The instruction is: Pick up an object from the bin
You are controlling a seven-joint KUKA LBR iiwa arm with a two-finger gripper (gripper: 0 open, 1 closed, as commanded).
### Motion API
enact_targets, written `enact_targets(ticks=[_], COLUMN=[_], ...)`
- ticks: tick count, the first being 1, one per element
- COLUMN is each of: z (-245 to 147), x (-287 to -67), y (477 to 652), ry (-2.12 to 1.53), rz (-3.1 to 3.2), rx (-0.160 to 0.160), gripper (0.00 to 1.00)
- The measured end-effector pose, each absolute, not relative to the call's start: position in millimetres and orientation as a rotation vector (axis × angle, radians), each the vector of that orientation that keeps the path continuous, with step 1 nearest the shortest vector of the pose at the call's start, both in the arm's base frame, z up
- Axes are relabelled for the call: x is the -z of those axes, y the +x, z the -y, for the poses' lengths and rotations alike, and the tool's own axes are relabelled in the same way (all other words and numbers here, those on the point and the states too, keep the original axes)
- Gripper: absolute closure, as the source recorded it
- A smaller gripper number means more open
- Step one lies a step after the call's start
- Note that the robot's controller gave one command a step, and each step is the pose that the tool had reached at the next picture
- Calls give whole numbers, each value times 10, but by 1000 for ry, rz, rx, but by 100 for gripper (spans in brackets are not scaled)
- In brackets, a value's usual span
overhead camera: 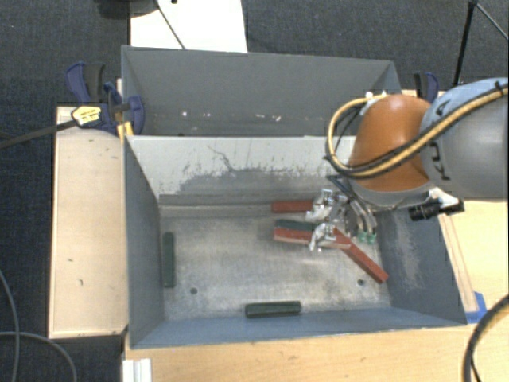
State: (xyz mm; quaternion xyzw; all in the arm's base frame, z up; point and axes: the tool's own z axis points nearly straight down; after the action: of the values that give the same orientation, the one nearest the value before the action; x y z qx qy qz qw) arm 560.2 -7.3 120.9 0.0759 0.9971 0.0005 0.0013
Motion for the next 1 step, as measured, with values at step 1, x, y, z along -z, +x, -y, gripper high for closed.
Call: enact_targets(ticks=[1], z=[73], x=[-1303], y=[5605], ry=[238], rz=[-3129], rx=[-1], gripper=[100])
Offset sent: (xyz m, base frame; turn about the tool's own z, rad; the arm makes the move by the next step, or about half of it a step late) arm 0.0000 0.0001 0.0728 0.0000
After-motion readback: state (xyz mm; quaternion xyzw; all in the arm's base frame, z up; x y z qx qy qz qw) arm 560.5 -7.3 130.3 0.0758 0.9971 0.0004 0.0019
